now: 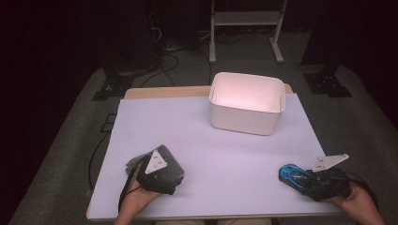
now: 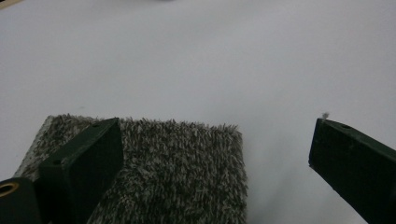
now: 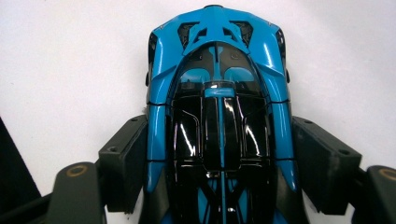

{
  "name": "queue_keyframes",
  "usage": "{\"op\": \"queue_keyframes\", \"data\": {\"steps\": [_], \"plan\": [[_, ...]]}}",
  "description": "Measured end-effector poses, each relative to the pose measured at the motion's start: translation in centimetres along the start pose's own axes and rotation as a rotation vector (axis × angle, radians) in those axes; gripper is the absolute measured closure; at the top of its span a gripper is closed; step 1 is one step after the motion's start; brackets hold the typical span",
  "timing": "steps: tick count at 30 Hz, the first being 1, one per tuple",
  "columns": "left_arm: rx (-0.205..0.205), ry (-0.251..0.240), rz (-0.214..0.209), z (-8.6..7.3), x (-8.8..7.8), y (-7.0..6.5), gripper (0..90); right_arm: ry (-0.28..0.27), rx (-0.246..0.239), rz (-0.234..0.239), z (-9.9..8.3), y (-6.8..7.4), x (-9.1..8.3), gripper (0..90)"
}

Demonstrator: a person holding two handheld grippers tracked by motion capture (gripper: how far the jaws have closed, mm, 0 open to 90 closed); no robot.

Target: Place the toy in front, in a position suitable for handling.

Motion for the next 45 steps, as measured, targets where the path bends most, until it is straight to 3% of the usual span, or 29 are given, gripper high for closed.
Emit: {"op": "queue_keyframes", "data": {"steps": [6, 15, 21, 32, 37, 38, 45], "plan": [[-0.001, -0.001, 0.001, 0.0, 0.0, 0.0, 2.7, 0.001, 0.004, 0.005, 0.0, 0.0, -0.1, 25.1], [-0.003, -0.002, 0.005, 0.0, -0.1, 0.1, 2.8, -0.039, 0.022, 0.024, 0.8, 0.0, -1.3, 25.1], [-0.005, -0.002, 0.005, 0.0, -0.1, 0.2, 2.7, -0.059, -0.012, 0.041, 2.3, 0.9, -2.4, 25.1], [-0.008, -0.001, 0.009, -0.2, -0.3, 0.3, 2.7, -0.118, -0.165, 0.130, 9.1, 6.0, -4.9, 26.9], [-0.011, -0.005, 0.014, -0.3, -0.4, 0.5, 2.8, -0.107, -0.252, 0.187, 12.4, 9.0, -3.4, 26.9], [-0.011, -0.005, 0.014, -0.3, -0.4, 0.5, 2.8, -0.107, -0.252, 0.187, 12.4, 9.0, -3.4, 26.9], [-0.011, -0.006, 0.017, -0.4, -0.6, 0.8, 2.7, -0.082, -0.332, 0.260, 15.0, 12.4, -0.6, 26.9]]}}
Point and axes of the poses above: each handheld gripper's, and its own axes: x roughly forward along the jaws, z roughly out of its top, y roughly to its left, the point moved 9 cm from there along x, roughly forward along the jaws, and after that the axes turned 14 degrees about x, right-handed, at the moved point
